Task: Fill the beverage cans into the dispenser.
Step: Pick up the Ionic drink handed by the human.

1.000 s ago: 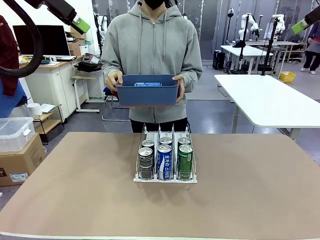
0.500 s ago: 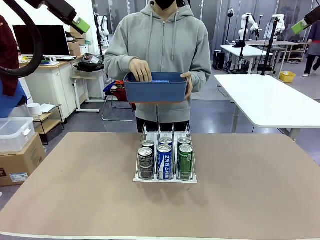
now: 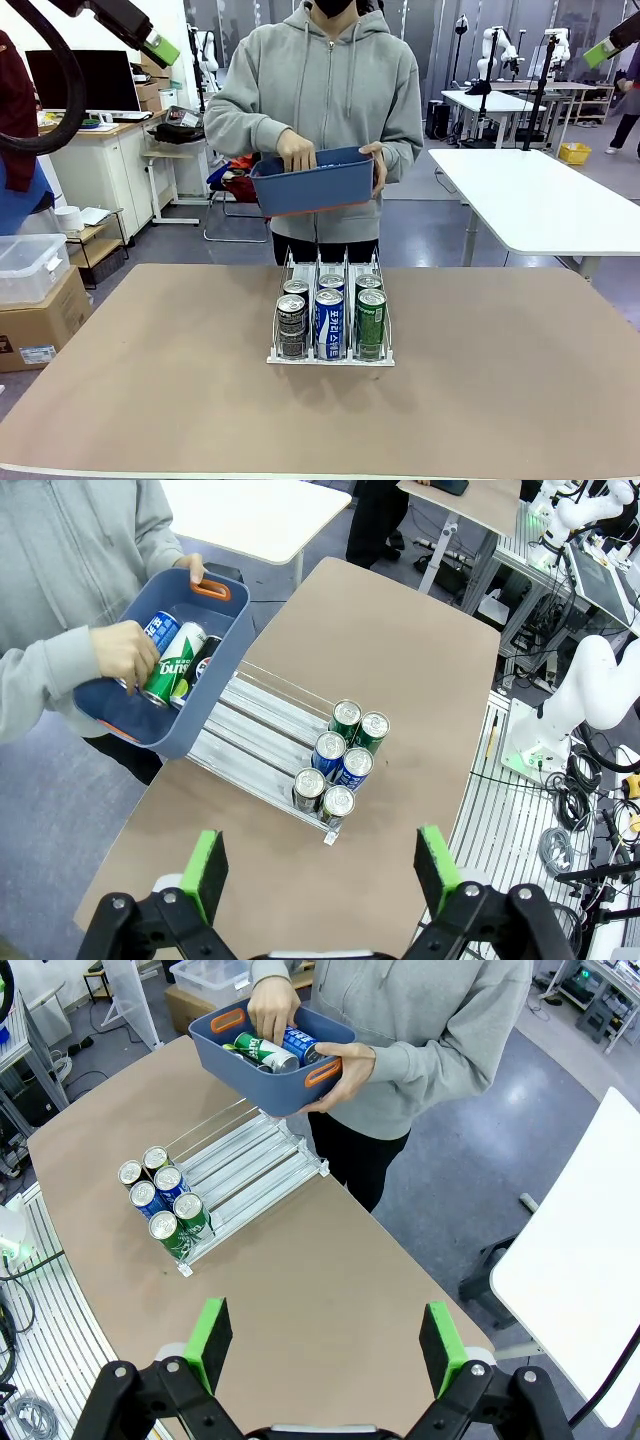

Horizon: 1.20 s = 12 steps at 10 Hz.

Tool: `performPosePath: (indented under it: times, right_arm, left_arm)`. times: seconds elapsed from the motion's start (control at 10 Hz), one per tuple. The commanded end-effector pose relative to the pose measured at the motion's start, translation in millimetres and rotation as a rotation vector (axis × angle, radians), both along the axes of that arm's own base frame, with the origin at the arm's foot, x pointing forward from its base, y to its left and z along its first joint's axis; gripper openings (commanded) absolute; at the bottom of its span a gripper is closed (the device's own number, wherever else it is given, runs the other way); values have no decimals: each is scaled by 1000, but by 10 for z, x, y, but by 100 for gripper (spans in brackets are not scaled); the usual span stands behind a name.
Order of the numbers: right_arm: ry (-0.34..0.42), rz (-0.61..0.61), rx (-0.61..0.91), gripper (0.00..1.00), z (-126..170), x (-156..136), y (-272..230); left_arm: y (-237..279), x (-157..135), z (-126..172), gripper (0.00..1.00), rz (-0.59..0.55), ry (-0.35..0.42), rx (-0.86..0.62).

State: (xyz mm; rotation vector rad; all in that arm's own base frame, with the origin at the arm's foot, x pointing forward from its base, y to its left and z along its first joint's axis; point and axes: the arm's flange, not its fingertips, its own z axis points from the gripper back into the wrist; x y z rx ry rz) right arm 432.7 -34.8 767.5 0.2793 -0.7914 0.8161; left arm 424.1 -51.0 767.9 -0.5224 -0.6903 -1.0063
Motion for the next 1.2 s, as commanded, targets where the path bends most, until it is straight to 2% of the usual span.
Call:
performPosePath:
  times: [0.0,1.1]
  right_arm:
    - [0,-1,1,100,-2,-4,-13]
    - [0,-1,1,100,-2,-4,-13]
  left_arm:
    - [10,-10,3,100,6,4,-1]
    - [10,-10,3,100,6,4,-1]
